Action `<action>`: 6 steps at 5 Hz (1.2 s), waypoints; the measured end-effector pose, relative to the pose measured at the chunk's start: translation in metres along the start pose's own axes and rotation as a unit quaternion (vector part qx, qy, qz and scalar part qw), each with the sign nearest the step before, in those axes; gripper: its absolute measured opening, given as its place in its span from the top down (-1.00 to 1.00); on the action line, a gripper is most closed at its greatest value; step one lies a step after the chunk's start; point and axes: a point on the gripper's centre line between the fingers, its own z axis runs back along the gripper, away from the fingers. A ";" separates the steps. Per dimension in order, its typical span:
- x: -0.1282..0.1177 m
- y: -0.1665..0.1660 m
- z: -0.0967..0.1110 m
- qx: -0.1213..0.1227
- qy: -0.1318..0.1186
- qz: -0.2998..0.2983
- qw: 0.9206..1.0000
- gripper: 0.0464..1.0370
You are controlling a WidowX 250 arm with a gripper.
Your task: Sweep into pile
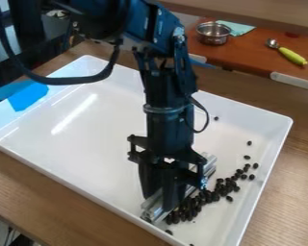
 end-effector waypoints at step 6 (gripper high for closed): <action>-0.021 0.251 0.066 0.106 -0.066 0.111 0.986 0.25</action>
